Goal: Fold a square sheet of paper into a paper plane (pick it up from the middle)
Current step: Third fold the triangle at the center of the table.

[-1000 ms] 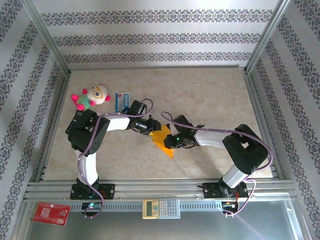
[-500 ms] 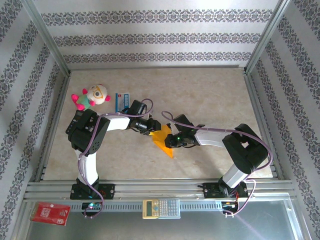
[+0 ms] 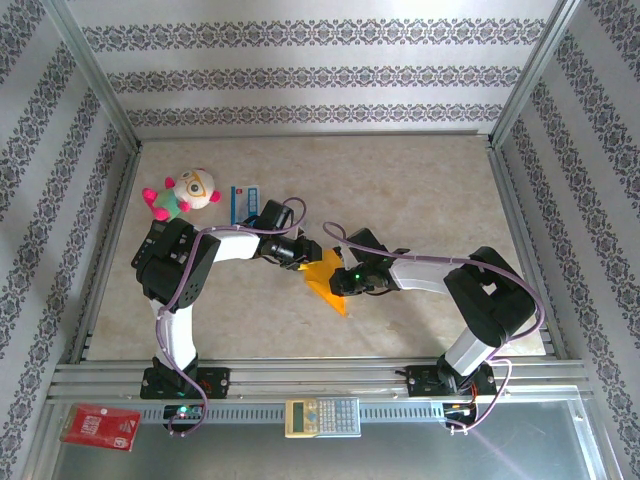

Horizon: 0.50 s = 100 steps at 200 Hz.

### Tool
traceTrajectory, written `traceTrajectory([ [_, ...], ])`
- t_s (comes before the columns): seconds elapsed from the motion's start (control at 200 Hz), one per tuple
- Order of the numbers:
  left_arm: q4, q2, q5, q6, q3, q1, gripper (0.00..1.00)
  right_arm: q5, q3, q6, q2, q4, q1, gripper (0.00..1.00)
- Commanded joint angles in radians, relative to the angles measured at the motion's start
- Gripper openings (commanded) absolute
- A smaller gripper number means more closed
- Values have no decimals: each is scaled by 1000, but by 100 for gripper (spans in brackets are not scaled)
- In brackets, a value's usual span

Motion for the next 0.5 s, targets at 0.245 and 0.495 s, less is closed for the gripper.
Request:
traceTrajectory([
  [0.245,-52,69,-40,31,-12,-11,34,-2,26,-39,35,-11,-12,11],
  [0.495,-55,70,-40,30,-10,-11,34,-14,38,-51,20,-26,-14,11],
])
